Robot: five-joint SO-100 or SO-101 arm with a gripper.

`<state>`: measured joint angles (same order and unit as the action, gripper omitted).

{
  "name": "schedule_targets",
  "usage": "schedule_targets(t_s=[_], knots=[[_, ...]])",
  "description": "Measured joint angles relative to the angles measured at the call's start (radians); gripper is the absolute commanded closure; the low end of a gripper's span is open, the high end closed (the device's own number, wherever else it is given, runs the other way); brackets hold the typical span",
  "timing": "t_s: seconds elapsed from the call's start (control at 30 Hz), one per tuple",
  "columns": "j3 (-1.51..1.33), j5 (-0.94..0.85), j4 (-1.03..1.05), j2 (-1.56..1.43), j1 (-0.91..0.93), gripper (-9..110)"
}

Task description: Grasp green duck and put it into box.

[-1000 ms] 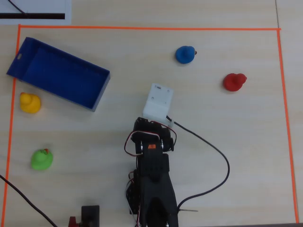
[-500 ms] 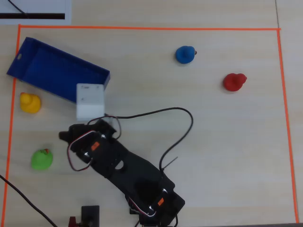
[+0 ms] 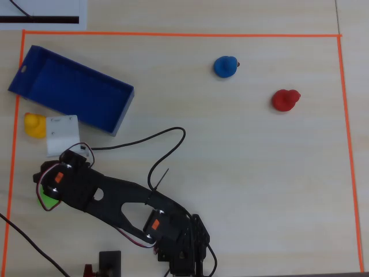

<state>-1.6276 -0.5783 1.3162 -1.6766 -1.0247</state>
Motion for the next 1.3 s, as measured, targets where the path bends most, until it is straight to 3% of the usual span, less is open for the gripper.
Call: schedule_targets(t_s=[0.23, 1.3], knots=[[-0.067, 0.003, -0.137, 0.066, -0.043, 64], [-0.264, 0.118, -0.394, 0.129, -0.13, 65]])
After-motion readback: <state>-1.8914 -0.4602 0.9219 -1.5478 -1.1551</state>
